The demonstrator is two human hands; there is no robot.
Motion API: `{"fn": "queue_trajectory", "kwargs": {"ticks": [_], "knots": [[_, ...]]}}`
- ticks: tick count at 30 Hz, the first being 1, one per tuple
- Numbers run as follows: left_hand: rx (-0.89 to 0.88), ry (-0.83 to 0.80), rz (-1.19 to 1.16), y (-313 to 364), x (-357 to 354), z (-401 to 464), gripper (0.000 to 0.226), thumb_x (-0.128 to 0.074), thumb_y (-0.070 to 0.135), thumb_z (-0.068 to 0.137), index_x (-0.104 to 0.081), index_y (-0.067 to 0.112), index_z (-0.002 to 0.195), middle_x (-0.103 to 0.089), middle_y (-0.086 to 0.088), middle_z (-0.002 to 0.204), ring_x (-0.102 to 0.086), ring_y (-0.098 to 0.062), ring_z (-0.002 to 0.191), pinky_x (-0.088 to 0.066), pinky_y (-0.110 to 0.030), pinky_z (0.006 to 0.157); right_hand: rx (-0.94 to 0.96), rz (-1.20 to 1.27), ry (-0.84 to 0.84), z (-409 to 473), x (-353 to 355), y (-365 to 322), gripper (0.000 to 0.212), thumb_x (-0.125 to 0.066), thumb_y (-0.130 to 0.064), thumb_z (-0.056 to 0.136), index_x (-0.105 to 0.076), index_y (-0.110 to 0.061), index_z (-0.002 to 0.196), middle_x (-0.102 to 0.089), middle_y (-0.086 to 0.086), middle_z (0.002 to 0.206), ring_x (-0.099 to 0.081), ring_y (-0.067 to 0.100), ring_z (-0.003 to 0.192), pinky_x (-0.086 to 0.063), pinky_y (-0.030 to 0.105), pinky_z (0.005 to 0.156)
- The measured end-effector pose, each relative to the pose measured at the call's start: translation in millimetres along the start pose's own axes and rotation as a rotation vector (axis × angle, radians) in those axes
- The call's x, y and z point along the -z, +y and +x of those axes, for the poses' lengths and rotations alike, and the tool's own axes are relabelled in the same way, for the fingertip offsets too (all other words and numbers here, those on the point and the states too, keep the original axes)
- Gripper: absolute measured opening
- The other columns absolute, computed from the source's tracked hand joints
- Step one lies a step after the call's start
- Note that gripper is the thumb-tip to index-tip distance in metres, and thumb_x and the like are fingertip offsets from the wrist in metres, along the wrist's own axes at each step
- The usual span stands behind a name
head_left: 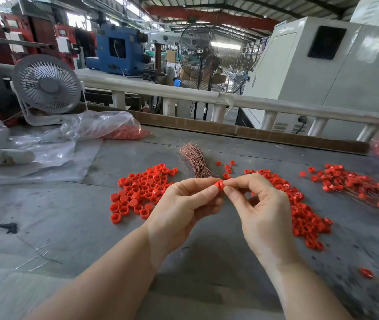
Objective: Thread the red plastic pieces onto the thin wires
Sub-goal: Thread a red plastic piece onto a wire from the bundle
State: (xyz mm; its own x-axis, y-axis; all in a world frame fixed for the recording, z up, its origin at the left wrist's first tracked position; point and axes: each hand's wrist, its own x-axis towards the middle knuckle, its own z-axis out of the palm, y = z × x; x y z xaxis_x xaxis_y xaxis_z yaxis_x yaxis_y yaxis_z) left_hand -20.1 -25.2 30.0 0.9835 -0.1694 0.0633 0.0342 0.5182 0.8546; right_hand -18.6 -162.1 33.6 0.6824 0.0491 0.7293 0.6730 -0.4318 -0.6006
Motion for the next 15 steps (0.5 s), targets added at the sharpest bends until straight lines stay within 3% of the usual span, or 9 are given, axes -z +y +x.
{"fn": "queue_trajectory", "kwargs": {"ticks": [15], "knots": [[-0.004, 0.005, 0.027, -0.6, 1.8, 0.4, 0.024, -0.065, 0.011, 0.066, -0.071, 0.004, 0.089, -0.069, -0.006, 0.070, -0.064, -0.008, 0.059, -0.053, -0.017, 0.056, 0.058, -0.057, -0.021, -0.3, 1.5, 0.8, 0.011, -0.070, 0.001, 0.077, -0.071, -0.009, 0.079, -0.063, -0.005, 0.075, -0.054, -0.007, 0.074, -0.037, 0.003, 0.066]]}}
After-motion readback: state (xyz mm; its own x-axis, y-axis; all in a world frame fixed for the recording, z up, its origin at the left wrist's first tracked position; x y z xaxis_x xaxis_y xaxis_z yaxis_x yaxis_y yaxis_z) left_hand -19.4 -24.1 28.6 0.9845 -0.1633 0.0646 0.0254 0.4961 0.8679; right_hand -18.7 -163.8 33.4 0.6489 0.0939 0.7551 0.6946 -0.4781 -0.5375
